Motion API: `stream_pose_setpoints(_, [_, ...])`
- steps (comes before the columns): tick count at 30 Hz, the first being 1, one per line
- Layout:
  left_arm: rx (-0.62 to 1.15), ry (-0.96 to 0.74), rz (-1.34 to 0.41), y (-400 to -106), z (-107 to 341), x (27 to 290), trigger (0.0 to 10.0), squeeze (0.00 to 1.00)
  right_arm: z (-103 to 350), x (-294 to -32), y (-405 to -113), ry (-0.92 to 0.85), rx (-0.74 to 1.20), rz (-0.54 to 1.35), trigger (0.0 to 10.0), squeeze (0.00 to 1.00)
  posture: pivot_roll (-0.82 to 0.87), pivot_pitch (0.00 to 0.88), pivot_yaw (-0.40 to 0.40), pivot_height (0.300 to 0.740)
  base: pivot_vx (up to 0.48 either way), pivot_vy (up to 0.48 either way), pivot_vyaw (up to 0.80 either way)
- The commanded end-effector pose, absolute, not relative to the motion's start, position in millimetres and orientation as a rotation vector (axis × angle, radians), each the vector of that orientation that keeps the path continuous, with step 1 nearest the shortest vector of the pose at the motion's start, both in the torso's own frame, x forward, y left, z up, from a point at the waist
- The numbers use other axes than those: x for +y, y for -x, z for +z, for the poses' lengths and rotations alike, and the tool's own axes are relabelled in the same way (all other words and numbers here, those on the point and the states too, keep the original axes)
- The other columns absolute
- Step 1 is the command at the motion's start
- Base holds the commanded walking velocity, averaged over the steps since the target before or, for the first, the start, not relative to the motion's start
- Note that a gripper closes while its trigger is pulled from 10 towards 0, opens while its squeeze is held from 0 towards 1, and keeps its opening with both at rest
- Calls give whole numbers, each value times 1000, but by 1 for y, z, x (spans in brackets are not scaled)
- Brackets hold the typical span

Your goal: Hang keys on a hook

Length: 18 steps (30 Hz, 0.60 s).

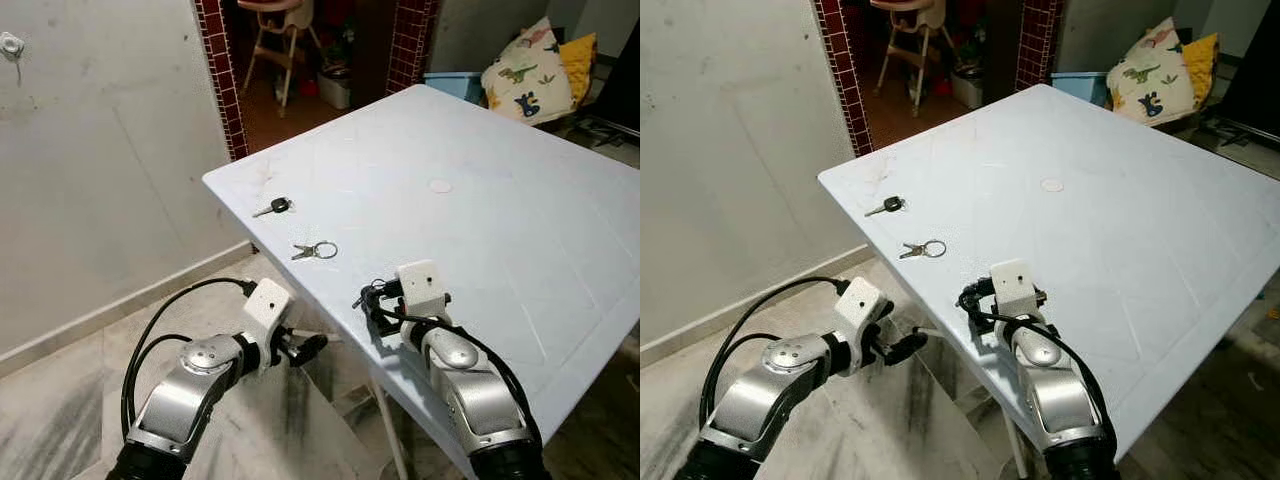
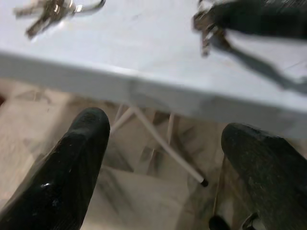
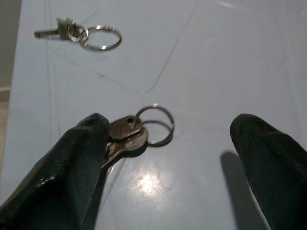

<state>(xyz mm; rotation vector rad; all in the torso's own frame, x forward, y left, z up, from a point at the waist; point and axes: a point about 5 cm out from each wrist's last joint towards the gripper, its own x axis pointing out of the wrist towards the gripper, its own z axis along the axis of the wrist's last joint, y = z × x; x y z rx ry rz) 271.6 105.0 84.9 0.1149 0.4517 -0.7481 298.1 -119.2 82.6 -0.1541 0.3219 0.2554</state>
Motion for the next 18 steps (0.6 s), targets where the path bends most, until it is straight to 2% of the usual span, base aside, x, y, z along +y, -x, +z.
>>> stream_pose_setpoints(1, [447,-121,-777,-270,88,103,10000,0,84,-116,-301,153,317,270,6078,0,82,0,38,740,0,0,0])
stream_pose_setpoints(2, [443,-130,-784,-270,89,102,10000,0,82,-115,-302,156,322,275,3843,0,82,0,38,740,0,0,0])
stream_pose_setpoints(3, [432,-144,-800,-270,90,101,10000,0,79,-113,-303,155,329,282,2941,0,79,0,41,740,0,0,0])
stream_pose_setpoints(5, [428,-146,-804,-269,90,99,10000,0,75,-111,-303,150,338,295,2588,0,75,0,43,740,0,0,0])
stream_pose_setpoints(6, [429,-145,-803,-269,90,98,10000,0,74,-110,-303,150,339,297,1333,0,71,0,45,740,0,0,0])
stream_pose_setpoints(8, [425,-146,-806,-269,90,97,10000,0,73,-108,-304,149,341,299,0,0,67,0,45,740,0,0,0])
stream_pose_setpoints(18, [391,-142,-769,-271,91,100,10000,0,64,-105,-309,151,350,306,0,0,70,0,38,740,0,0,0])
